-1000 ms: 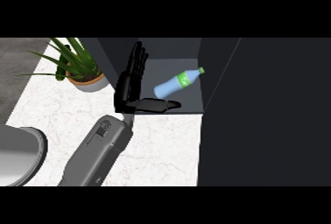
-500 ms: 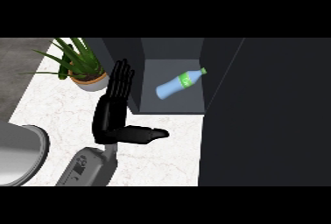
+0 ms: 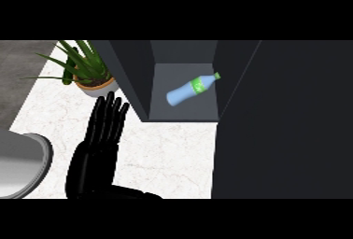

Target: Pick up the bottled water, place it into the cabinet and close the cabinet

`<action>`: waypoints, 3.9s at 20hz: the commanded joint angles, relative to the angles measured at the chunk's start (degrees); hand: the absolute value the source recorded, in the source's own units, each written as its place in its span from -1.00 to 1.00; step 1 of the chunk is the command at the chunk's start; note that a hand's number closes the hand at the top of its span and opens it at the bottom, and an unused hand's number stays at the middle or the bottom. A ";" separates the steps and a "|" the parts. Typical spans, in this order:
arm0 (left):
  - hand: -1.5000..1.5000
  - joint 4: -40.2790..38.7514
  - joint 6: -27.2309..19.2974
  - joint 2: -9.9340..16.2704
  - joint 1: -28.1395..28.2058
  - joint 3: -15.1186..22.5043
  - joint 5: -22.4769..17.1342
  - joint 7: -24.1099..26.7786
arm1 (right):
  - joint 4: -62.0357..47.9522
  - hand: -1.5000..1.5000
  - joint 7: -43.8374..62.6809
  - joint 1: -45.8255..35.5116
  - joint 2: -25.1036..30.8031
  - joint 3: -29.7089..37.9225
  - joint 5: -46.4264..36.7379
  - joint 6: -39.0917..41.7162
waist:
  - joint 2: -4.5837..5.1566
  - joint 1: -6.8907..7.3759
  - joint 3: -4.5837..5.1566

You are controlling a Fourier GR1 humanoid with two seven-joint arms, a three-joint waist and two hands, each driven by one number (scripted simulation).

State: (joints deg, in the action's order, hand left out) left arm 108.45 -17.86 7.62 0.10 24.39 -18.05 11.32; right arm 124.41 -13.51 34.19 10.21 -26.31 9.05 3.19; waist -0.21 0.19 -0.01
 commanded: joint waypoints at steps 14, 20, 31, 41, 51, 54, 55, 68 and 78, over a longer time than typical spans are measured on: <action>-1.00 18.74 5.21 7.61 25.29 -2.78 -4.23 8.75 | 8.02 1.00 10.01 -2.21 8.54 -16.67 -14.36 6.89 | -0.09 0.75 0.14; -1.00 25.21 10.48 12.78 32.39 -9.83 -11.16 8.49 | 12.27 1.00 14.69 -4.82 6.69 -18.87 -16.60 6.72 | -0.13 1.29 0.18; -1.00 24.41 20.73 16.49 39.84 -18.16 -18.86 12.60 | 6.29 1.00 22.95 -13.91 -2.06 -17.75 -12.25 6.98 | 0.32 4.08 0.26; -1.00 22.82 31.66 18.49 47.87 -27.15 -26.57 16.49 | -3.85 1.00 36.54 -36.75 -9.98 -13.37 -6.32 -4.85 | 0.24 3.80 0.16; -1.00 21.92 38.23 20.31 51.97 -37.64 -36.30 14.86 | -15.48 1.00 38.20 -57.89 -10.12 2.41 9.83 -9.70 | 0.37 2.34 -0.02; -1.00 19.72 40.57 19.21 52.79 -38.68 -36.13 15.71 | -22.38 1.00 35.83 -63.20 -10.13 7.28 13.85 -8.64 | 0.46 2.38 -0.01; -1.00 20.02 42.96 19.03 53.79 -39.26 -37.16 15.75 | -25.00 1.00 34.76 -63.23 -10.14 6.22 13.36 -8.42 | 0.32 2.14 -0.01; -1.00 19.11 51.02 18.25 58.52 -49.61 -45.58 13.19 | -51.89 1.00 31.04 -82.76 -7.56 20.57 18.87 5.73 | 0.47 2.12 0.00; -1.00 19.69 51.56 17.49 57.51 -50.34 -47.81 8.75 | -60.60 1.00 29.26 -88.93 -10.14 19.78 21.85 6.78 | 0.61 2.78 0.01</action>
State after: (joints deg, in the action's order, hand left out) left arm 128.72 32.24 23.75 57.04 -23.81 -62.54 21.30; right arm 72.63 16.68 -44.46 1.63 -10.42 28.90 13.42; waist -1.12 1.00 -0.96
